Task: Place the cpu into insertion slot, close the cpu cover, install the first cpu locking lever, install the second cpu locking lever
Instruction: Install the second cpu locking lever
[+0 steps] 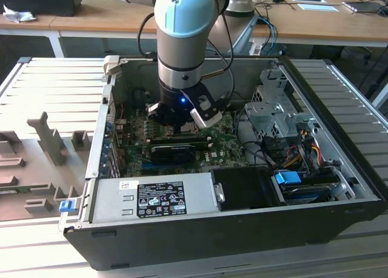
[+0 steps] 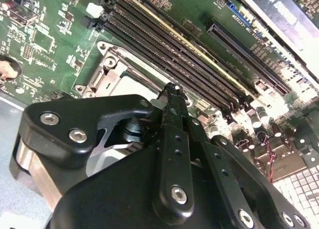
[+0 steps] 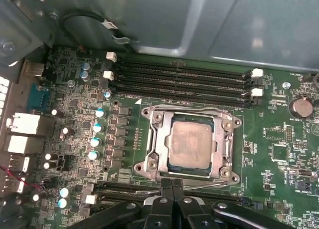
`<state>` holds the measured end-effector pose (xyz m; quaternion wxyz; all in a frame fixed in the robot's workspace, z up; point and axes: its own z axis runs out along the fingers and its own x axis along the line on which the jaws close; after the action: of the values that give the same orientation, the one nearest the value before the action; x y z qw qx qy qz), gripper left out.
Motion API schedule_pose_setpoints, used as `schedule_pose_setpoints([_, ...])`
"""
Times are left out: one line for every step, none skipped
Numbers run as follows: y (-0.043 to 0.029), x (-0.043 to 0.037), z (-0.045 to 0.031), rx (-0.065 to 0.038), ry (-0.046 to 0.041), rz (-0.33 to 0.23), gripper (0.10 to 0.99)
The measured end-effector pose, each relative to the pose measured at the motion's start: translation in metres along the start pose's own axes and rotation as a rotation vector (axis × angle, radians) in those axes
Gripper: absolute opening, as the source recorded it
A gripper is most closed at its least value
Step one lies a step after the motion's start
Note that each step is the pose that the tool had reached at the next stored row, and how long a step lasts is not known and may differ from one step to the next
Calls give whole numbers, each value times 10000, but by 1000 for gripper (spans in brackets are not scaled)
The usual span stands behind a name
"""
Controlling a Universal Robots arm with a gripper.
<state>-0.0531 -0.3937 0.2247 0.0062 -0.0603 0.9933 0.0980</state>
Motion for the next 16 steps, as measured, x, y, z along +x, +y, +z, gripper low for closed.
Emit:
schedule_pose_setpoints([-1,0,5,-3,0,-1,106])
schedule_pose_setpoints([-3,2,16,-8,-1,1,106])
schedule_pose_setpoints([-5,12,34,-20,-1,-4,106])
schedule_pose_setpoints([-7,30,55,-62,-3,-25,106])
schedule_pose_setpoints([-9,39,68,-85,-1,-45,106])
schedule_pose_setpoints([-10,49,75,-108,0,-67,106])
schedule_pose_setpoints([-15,65,84,-166,0,-93,106])
schedule_pose_setpoints([-22,72,87,-217,-5,-103,106])
schedule_pose_setpoints([-34,82,88,-303,-16,-107,106])
schedule_pose_setpoints([-46,95,89,-399,-28,-110,106])
schedule_pose_setpoints([-53,100,90,-465,-36,-114,106])
schedule_pose_setpoints([-65,107,91,-535,-43,-121,106])
schedule_pose_setpoints([-75,116,89,-584,-49,-122,106])
schedule_pose_setpoints([-90,137,86,-678,-59,-126,106])
schedule_pose_setpoints([-115,161,82,-811,-75,-134,106])
schedule_pose_setpoints([-135,170,80,-895,-84,-141,106])
